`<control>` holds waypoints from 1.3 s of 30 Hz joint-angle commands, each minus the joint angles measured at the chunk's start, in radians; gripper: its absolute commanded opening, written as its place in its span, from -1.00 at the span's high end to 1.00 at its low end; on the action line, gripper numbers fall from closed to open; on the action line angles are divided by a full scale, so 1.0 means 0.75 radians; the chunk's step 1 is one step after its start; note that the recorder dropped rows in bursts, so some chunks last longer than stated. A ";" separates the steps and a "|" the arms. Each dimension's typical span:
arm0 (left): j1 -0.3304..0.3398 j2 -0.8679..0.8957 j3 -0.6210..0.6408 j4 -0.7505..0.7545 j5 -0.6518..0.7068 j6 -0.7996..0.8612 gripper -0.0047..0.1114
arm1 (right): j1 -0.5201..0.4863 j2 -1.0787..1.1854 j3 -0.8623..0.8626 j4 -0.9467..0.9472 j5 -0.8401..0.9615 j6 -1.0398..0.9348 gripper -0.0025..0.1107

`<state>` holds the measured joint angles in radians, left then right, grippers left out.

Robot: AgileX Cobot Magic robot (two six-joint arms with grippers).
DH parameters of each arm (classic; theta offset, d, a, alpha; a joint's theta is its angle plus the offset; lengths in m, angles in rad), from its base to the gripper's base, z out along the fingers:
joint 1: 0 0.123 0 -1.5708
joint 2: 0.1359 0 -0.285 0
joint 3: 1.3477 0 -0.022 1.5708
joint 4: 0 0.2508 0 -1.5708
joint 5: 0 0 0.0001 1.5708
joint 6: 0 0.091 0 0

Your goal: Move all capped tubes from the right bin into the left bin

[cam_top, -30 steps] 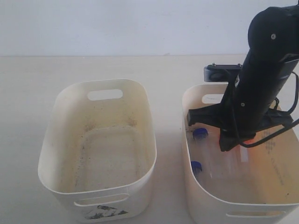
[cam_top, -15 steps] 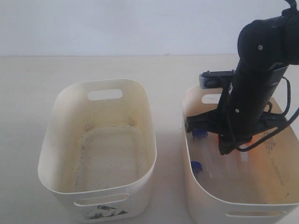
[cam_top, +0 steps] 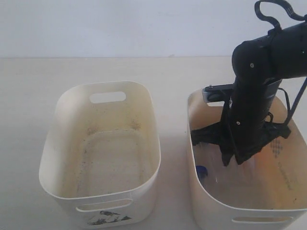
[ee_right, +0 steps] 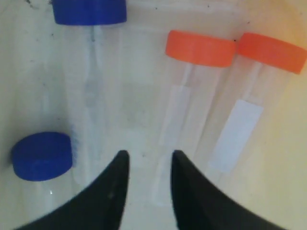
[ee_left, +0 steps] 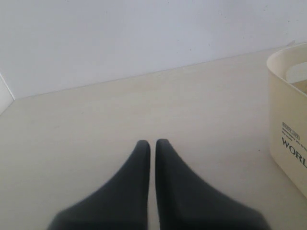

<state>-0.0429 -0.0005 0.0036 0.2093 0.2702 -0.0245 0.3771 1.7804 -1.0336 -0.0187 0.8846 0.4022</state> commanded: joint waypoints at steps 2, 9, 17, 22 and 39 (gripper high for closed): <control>-0.002 0.001 -0.005 -0.005 -0.012 -0.018 0.84 | 0.001 -0.004 -0.005 -0.020 0.000 0.005 -0.21; -0.002 0.001 -0.005 -0.005 -0.012 -0.018 0.84 | 0.001 -0.004 -0.005 -0.026 -0.040 0.009 0.26; -0.002 0.001 -0.005 -0.005 -0.012 -0.018 0.84 | 0.001 -0.004 -0.005 -0.108 -0.032 0.076 0.26; -0.002 0.001 -0.005 -0.005 -0.012 -0.018 0.84 | 0.001 0.008 -0.005 -0.113 -0.043 0.079 0.26; -0.002 0.001 -0.005 -0.005 -0.012 -0.018 0.84 | 0.001 0.269 -0.002 -0.128 -0.053 0.116 0.83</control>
<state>-0.0429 -0.0005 0.0036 0.2093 0.2702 -0.0245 0.3788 1.9400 -1.0542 -0.0936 0.8568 0.4871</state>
